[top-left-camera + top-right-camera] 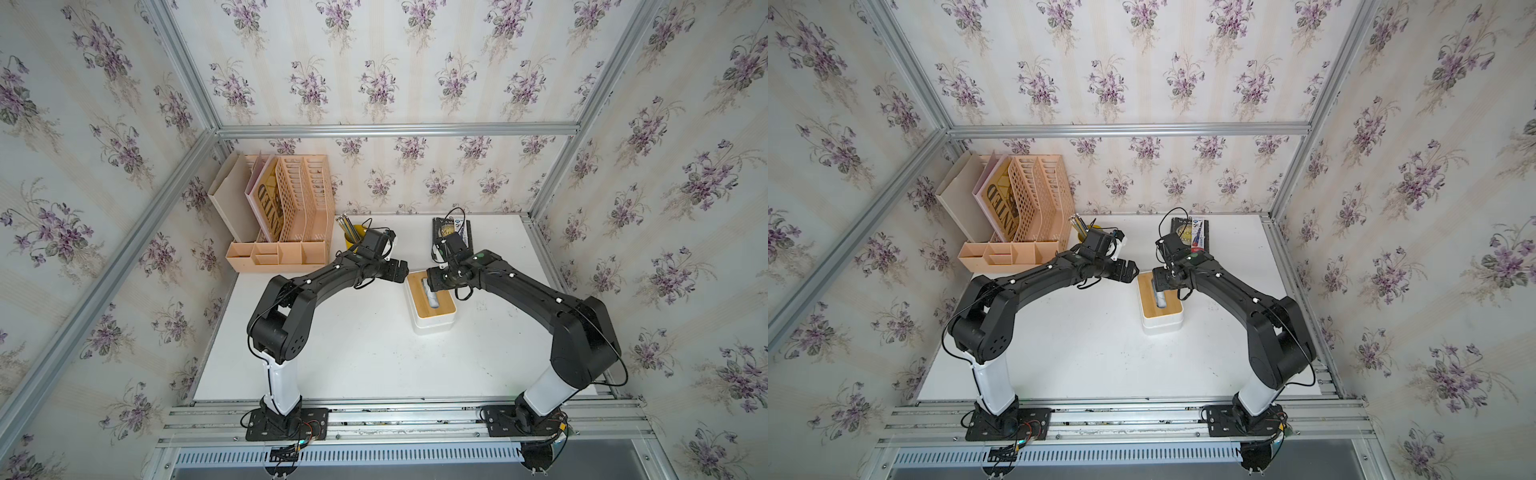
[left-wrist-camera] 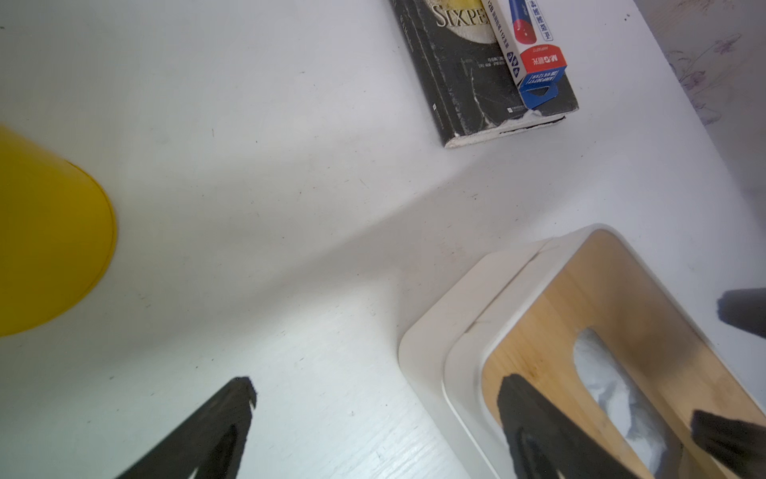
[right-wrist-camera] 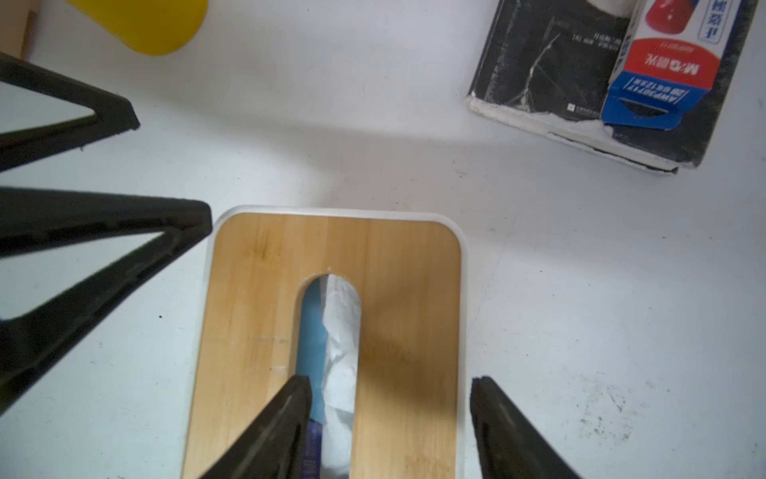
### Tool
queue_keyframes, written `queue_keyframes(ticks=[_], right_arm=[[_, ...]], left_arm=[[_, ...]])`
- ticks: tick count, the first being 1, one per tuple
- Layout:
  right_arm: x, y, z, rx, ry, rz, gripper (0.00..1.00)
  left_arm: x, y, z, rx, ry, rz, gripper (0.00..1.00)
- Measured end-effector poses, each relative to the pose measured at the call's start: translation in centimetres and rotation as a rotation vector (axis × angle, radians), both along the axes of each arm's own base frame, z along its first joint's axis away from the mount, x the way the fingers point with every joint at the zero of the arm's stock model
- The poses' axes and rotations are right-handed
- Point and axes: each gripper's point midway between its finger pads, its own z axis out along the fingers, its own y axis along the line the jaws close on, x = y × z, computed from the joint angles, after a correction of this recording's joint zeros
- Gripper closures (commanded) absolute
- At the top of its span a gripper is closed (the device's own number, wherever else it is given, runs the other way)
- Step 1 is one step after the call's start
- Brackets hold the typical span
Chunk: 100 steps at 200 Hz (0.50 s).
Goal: Put the tissue paper into the tissue box
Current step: Adjust the box lid on the tissue box.
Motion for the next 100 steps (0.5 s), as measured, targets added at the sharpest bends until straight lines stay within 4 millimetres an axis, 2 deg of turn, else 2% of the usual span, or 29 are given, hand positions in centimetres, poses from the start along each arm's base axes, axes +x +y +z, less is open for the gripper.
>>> queue_keyframes(ticks=[31,73,100], right_arm=[[-0.8,0.1,1.7,0.026,-0.02,0.013,0.28],[-4.3,3.1,3.5,0.083,-0.006,0.127,0.47],[-6.2,4.5,3.3,0.104,0.027,0.181,0.55]], left_arm=[[-0.2,0.0,0.3,-0.005,-0.006,-0.002,0.04],[-0.2,0.0,0.3,-0.008,-0.004,-0.004,0.04],[-0.2,-0.1,0.2,-0.009,-0.003,-0.006,0.04]])
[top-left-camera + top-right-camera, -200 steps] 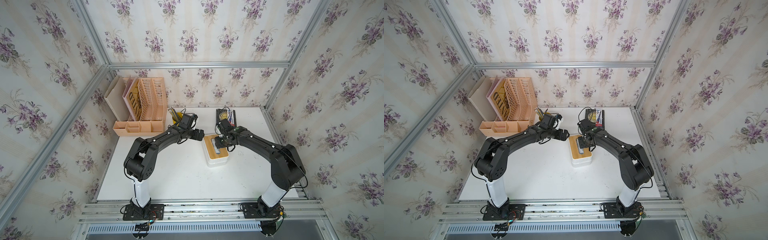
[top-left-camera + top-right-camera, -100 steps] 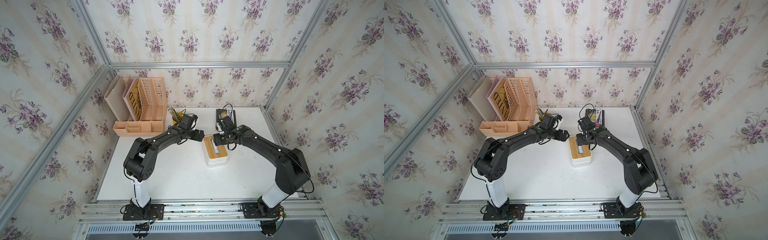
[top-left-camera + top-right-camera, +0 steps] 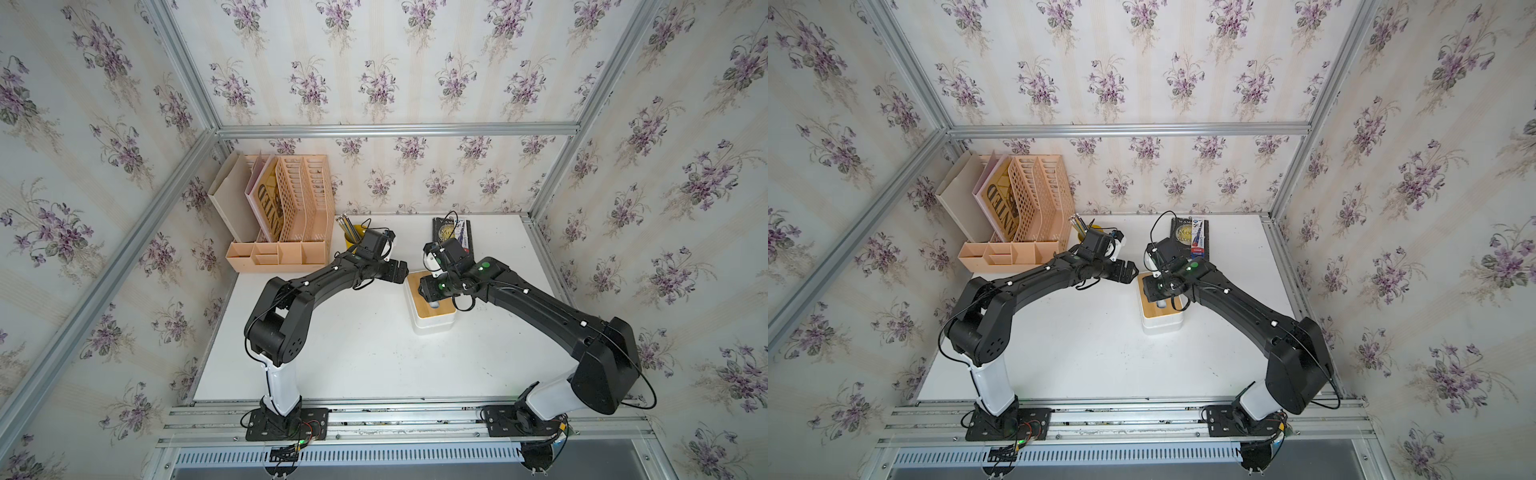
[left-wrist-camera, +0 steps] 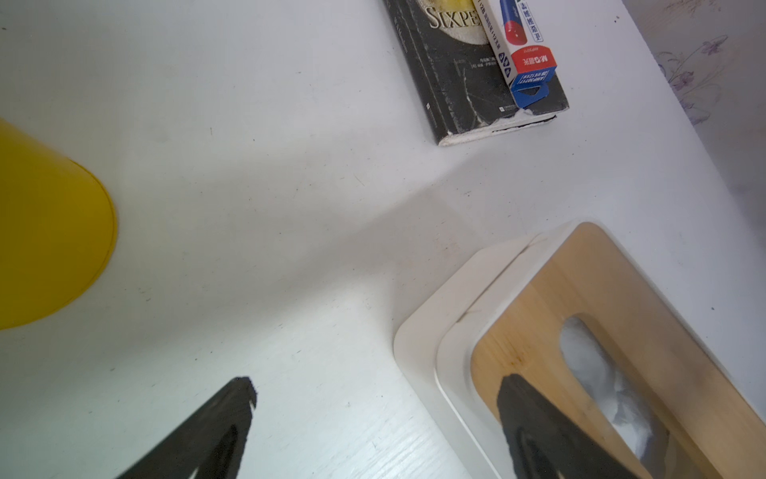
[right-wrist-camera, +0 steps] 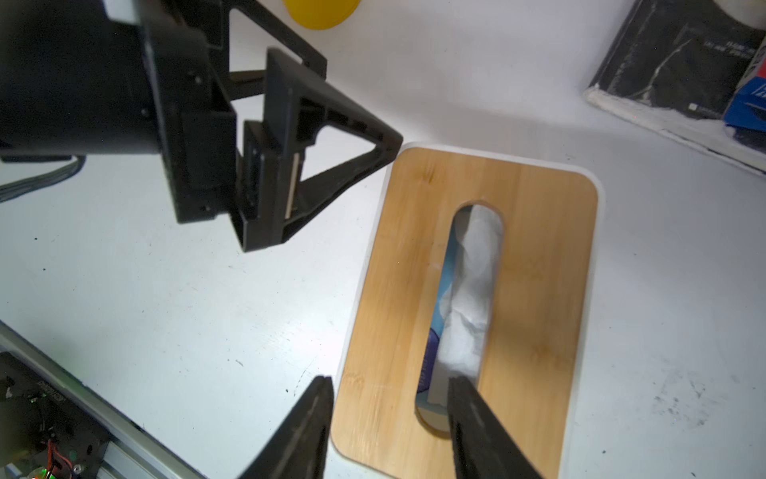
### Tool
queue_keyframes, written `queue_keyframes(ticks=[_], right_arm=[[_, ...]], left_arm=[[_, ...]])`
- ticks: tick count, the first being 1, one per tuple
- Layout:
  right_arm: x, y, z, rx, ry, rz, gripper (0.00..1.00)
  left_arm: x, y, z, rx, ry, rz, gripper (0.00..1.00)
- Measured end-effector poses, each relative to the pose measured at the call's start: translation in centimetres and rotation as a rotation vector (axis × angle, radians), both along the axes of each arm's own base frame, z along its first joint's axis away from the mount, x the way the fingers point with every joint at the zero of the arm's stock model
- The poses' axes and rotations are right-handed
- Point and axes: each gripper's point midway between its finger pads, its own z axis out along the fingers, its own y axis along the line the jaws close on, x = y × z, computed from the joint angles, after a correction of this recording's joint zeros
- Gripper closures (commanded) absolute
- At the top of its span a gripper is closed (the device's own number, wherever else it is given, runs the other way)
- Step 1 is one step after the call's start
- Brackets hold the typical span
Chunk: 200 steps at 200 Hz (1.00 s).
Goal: Put the tissue paper into the tissue box
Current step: Adjust the box lid on the tissue box.
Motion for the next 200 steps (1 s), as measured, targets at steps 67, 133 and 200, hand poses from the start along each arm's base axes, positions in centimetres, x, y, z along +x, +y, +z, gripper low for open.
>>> queue_keyframes(ticks=[67,133,200], right_arm=[[-3.8,1.8,-3.1,-0.029,0.101,0.083,0.72],[-5.1,1.1,-4.1,-0.048,0.133,0.077,0.74],[-3.9,2.0,-4.6,-0.025,0.09,0.072,0.75]], left_arm=[[0.1,0.0,-0.1,0.0,0.001,-0.001,0.04],[0.1,-0.2,0.0,-0.002,0.001,-0.004,0.04],[0.2,-0.3,-0.2,-0.001,0.004,-0.004,0.04]])
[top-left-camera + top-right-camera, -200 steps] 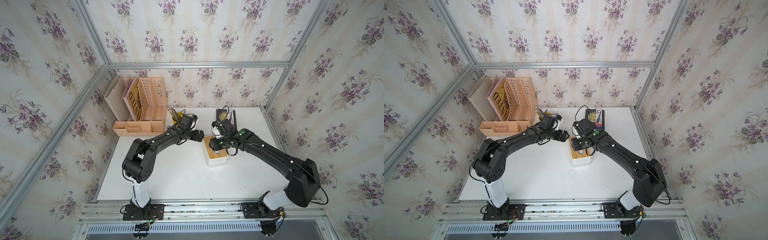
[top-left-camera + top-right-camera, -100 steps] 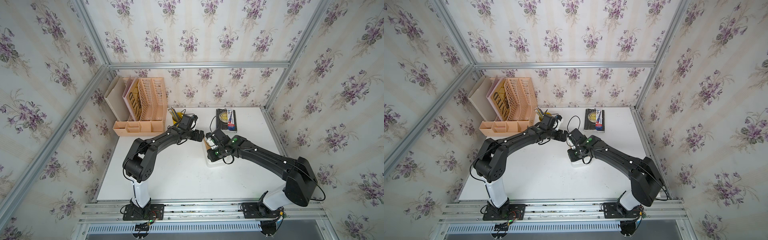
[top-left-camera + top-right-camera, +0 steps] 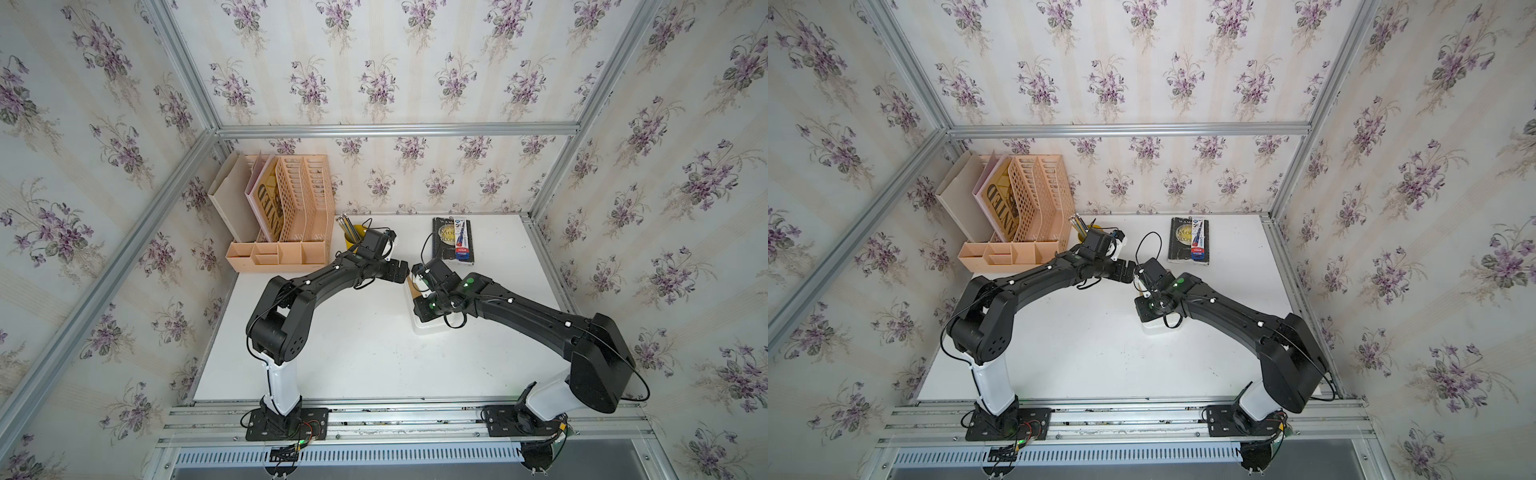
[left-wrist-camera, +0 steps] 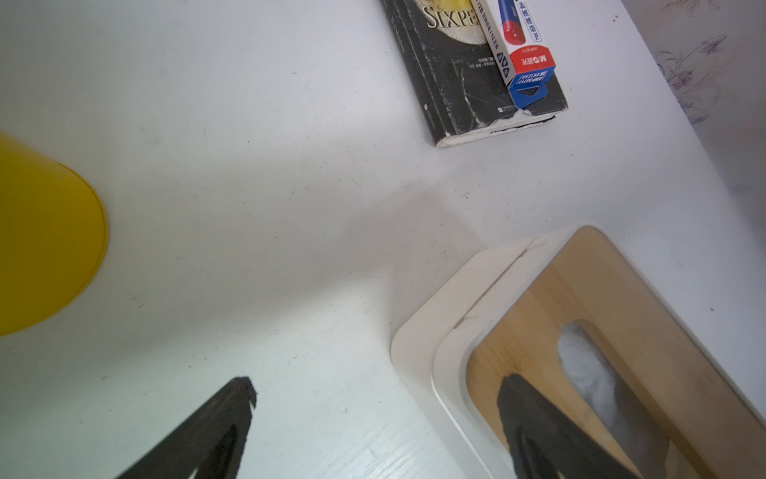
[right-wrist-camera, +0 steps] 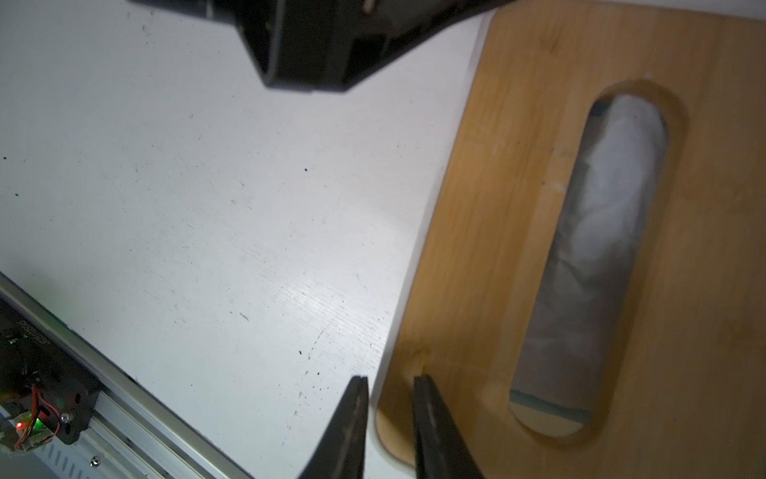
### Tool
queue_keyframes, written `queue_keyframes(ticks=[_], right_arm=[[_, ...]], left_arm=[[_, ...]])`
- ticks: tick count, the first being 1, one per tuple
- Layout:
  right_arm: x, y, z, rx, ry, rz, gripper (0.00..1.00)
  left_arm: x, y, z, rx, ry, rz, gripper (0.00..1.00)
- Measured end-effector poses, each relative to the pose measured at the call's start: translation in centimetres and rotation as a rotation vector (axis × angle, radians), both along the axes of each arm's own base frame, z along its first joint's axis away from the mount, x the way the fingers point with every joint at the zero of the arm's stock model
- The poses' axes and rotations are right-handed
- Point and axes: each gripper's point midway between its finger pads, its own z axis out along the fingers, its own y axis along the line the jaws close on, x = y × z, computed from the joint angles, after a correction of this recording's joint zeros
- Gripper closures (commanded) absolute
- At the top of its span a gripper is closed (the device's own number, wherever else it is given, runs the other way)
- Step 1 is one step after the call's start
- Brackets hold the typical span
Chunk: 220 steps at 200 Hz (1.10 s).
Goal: Put the tissue paper into the tissue box
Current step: Adjust the box lid on the tissue box.
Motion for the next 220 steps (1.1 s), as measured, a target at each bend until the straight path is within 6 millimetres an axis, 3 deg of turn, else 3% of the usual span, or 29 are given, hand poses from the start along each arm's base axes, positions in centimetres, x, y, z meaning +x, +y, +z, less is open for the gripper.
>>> queue_keyframes(ticks=[114,155,182,220], right_arm=[[1.2,1.3,-1.0,0.076,-0.064,-0.005,0.76],[1.4,1.5,-0.3,0.083,-0.071,-0.006,0.74],[0.6,0.1,0.5,0.02,-0.04,-0.017,0.67],[1.1,-1.4,3.6,-0.052,-0.067,-0.038,0.6]], left_arm=[[0.0,-0.4,0.1,-0.001,-0.002,-0.007,0.04],[0.0,-0.4,0.1,0.0,-0.005,-0.01,0.04],[0.0,-0.5,0.1,0.0,-0.006,-0.011,0.04],[0.0,-0.5,0.1,0.003,-0.007,-0.014,0.04]])
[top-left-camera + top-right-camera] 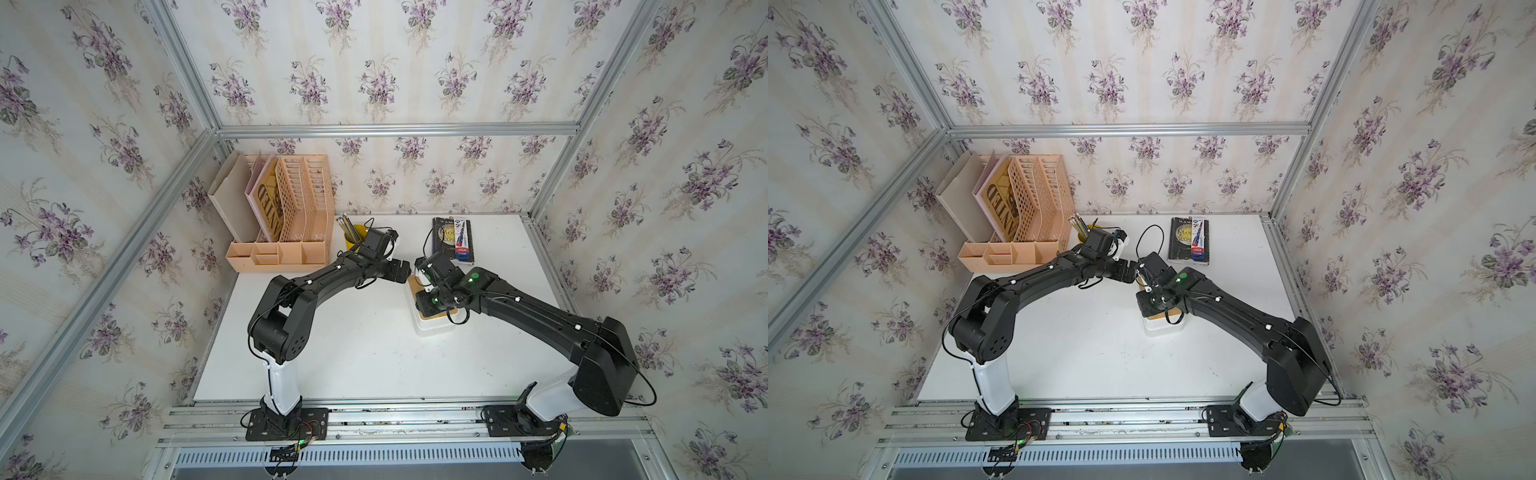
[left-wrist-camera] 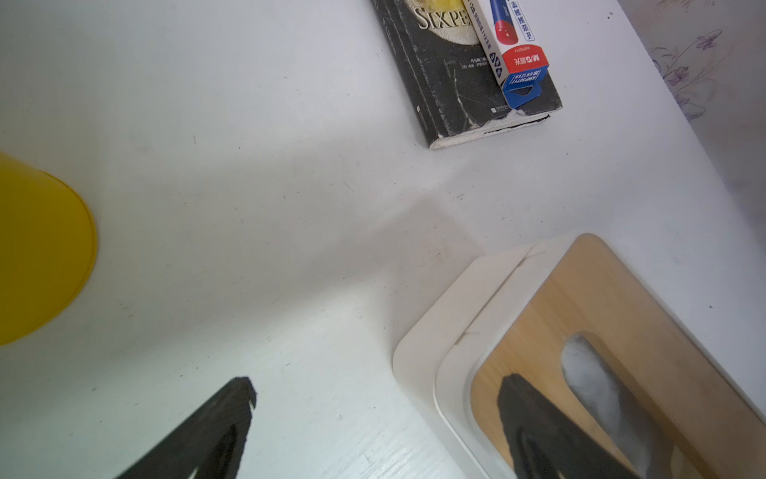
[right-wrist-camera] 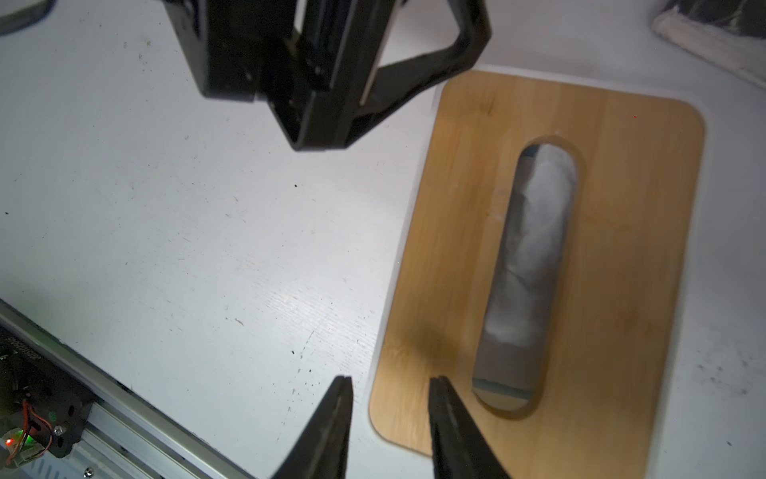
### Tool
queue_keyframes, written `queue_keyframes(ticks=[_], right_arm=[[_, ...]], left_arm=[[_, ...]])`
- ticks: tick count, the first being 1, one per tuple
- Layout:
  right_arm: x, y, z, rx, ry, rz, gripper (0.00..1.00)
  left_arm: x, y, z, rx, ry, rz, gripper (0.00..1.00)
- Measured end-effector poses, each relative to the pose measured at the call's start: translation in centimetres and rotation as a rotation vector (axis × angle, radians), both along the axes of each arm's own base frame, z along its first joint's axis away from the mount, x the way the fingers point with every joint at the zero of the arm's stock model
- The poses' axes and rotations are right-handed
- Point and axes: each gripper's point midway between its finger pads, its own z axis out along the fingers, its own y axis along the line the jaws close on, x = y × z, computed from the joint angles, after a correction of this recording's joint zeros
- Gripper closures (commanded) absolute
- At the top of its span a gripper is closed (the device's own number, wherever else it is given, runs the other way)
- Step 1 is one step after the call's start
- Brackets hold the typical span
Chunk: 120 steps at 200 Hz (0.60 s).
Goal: Put the tissue paper into the tissue box
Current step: Adjust the box lid on the tissue box.
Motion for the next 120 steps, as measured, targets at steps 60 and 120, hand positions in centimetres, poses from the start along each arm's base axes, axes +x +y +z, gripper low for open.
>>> queue_keyframes(ticks=[60,120], right_arm=[[-1.4,-3.3,-0.2,-0.121,0.046,0.002,0.56],[-2.5,-3.9,-1.9,-0.165,0.105,0.037,0.56]], left_arm=[[-0.1,0.0,0.1,0.0,-0.001,-0.001,0.04],[-0.1,0.0,0.1,0.0,-0.001,-0.001,0.04]])
